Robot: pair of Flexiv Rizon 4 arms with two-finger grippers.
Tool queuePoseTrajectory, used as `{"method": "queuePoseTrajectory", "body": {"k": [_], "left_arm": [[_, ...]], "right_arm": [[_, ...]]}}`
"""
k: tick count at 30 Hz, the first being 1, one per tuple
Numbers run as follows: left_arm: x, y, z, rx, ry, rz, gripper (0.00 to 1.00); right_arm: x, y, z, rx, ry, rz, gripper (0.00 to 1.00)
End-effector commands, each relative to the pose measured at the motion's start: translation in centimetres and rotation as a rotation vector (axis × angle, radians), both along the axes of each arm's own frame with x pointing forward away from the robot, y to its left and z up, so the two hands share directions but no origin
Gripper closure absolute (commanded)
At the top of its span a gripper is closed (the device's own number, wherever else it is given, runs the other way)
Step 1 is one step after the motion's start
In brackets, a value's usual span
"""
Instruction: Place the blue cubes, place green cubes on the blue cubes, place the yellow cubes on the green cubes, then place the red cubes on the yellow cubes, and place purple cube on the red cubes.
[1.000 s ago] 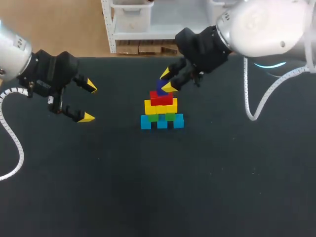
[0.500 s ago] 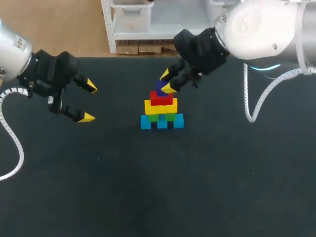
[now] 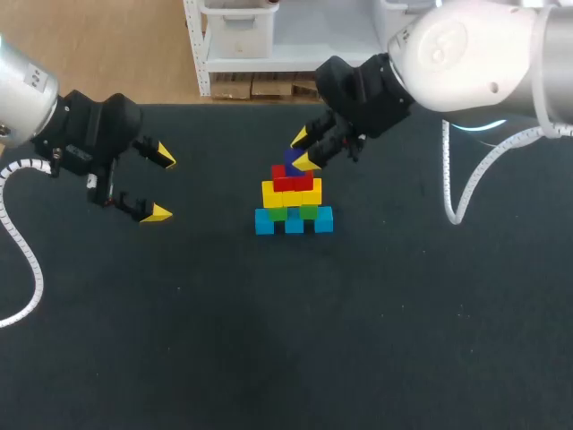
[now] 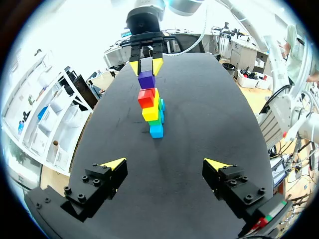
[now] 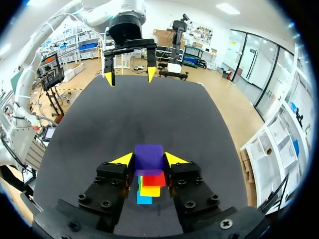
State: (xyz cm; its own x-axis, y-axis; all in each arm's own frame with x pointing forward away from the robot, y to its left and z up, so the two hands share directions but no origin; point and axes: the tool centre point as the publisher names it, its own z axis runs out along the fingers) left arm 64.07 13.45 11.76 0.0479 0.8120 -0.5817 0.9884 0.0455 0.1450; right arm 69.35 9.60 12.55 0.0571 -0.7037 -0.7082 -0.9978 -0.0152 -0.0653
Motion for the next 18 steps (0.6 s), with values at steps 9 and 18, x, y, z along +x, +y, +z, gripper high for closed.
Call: {"method": "queuePoseTrajectory", "body": {"k": [9,18], "left_arm": [[-0.08,0.17,-0.08,-0.006,-0.005,-0.003,0.0],[-0.08,0.17,-0.08,-0.006,-0.005,-0.003,0.0]], "right_arm": [[0.4,0.19,-0.26,-0.005,0.006,-0.005,1.0],[0.55,0.15,-0.53,-0.007,0.015,-0.009,1.0]]}}
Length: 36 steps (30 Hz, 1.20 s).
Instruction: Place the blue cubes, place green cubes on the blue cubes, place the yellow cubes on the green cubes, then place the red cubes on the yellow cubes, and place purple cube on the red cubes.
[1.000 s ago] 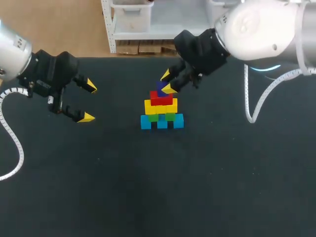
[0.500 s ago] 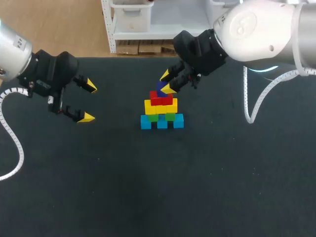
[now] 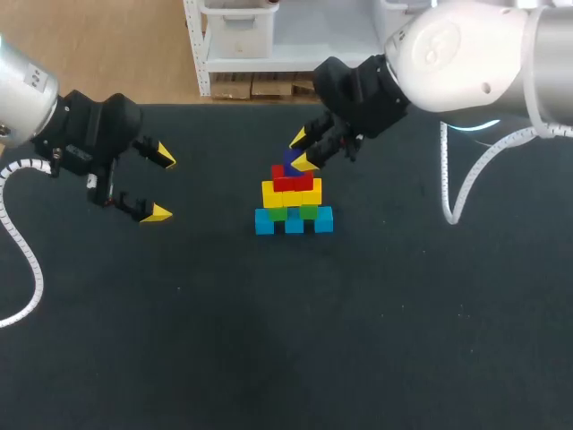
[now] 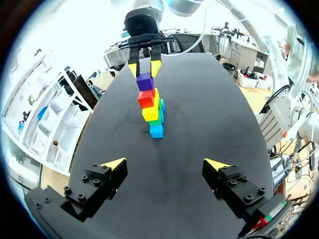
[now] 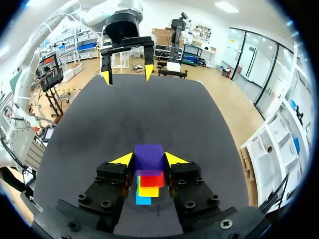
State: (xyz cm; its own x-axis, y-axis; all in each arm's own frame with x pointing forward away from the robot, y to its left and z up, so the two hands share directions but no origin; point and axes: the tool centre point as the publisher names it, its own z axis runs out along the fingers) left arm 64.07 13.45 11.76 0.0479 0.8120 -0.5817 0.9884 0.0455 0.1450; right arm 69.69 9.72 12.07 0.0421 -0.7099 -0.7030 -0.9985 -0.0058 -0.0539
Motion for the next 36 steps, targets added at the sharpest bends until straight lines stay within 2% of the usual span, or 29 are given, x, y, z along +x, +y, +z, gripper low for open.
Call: {"method": "queuePoseTrajectory", "body": {"k": [1,10,13,16,36], "left_arm": [[-0.08,0.17,-0.08,-0.006,-0.005,-0.003,0.0],[-0.08,0.17,-0.08,-0.006,-0.005,-0.003,0.0],[-0.08,0.17,-0.08,-0.006,-0.005,-0.003,0.0],[-0.08,0.17,-0.08,-0.006,-0.005,-0.003,0.0],[-0.08,0.17,-0.08,-0.006,-0.005,-0.003,0.0]], "right_arm": [[0.24,0.04,-0.04,0.001,0.003,0.001,1.0],[0.45,0.13,0.03,0.003,0.002,0.002,1.0],[0.48,0.15,0.02,0.003,0.004,0.005,0.88],[0.53,0.17,-0.04,0.003,0.005,0.006,0.85],[0.63,0.03,-0.32,0.005,0.014,0.004,0.79]]}}
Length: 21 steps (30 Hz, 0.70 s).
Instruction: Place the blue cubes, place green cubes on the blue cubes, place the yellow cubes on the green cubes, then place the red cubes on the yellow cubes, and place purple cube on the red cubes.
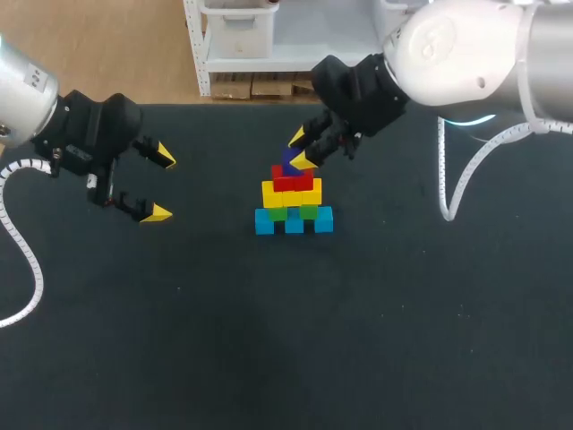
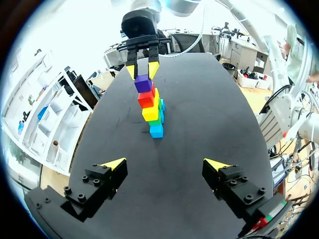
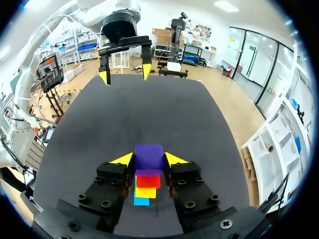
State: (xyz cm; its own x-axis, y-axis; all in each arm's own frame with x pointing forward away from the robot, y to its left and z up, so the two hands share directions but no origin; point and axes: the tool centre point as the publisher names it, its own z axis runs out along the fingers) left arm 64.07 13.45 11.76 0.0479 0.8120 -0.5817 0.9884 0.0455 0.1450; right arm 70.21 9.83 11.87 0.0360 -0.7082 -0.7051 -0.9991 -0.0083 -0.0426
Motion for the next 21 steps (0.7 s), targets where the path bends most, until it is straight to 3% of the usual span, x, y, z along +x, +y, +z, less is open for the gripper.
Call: {"method": "queuePoseTrajectory", "body": {"k": [1,6,18,19,21], "left_arm": [[-0.08,0.17,-0.08,-0.006,-0.005,-0.003,0.0],[-0.08,0.17,-0.08,-0.006,-0.005,-0.003,0.0],[-0.08,0.17,-0.08,-0.006,-0.005,-0.003,0.0],[-0.08,0.17,-0.08,-0.006,-0.005,-0.003,0.0],[-0.08,0.17,-0.08,-0.006,-0.005,-0.003,0.0]], "right_arm": [[0.11,-0.09,-0.13,0.002,0.004,0.002,0.76],[0.11,-0.1,-0.15,0.004,0.005,0.005,0.63],[0.22,-0.07,-0.09,0.008,0.003,0.01,0.51],[0.22,-0.08,-0.08,0.008,0.003,0.01,0.41],[0.19,-0.19,0.04,0.01,0.005,0.008,0.0]]}}
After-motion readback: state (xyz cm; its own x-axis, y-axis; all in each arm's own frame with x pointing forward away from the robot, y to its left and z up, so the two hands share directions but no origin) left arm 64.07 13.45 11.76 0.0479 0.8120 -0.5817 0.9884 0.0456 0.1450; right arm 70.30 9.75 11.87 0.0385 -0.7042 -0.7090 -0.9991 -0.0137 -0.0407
